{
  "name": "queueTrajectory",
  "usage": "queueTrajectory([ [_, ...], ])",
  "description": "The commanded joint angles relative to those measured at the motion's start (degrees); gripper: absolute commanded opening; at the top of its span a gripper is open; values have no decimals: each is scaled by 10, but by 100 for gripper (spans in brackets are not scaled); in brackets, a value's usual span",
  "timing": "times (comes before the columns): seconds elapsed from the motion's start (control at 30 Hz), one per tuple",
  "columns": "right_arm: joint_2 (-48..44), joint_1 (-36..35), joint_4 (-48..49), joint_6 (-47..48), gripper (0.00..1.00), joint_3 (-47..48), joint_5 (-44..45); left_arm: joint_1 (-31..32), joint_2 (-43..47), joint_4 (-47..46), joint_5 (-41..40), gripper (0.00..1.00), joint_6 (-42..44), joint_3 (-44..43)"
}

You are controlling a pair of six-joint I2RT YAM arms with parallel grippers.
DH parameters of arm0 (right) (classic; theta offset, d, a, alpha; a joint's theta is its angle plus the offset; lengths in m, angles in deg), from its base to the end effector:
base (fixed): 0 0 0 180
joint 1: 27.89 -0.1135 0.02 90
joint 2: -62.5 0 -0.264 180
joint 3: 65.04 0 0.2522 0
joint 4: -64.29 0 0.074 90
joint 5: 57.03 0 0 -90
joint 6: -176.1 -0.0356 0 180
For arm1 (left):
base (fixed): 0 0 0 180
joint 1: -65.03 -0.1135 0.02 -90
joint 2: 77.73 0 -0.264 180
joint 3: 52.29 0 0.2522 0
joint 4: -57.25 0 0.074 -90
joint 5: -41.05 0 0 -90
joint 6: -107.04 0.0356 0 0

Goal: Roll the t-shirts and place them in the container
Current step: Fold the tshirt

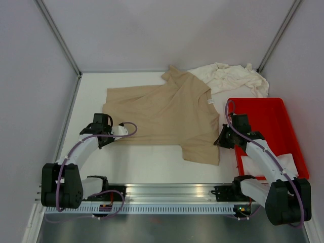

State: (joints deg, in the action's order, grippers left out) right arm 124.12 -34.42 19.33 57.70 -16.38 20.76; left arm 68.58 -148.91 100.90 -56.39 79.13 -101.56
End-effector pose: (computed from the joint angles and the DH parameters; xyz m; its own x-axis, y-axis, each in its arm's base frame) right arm 0.1959 0.0300 0.1970 -0.8464 0.3710 -0.3820 0.2044 0.8888 0.4102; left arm 0.2139 -0.0087 0.1698 -0.4183 0.9039 -0.0895 0.8067 0.4150 0.4208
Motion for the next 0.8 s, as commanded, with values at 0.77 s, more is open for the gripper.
queueTrajectory([
  [0.77,430,25,-78,-18,0,972,42,48,-145,14,-69,2,-291,-603],
])
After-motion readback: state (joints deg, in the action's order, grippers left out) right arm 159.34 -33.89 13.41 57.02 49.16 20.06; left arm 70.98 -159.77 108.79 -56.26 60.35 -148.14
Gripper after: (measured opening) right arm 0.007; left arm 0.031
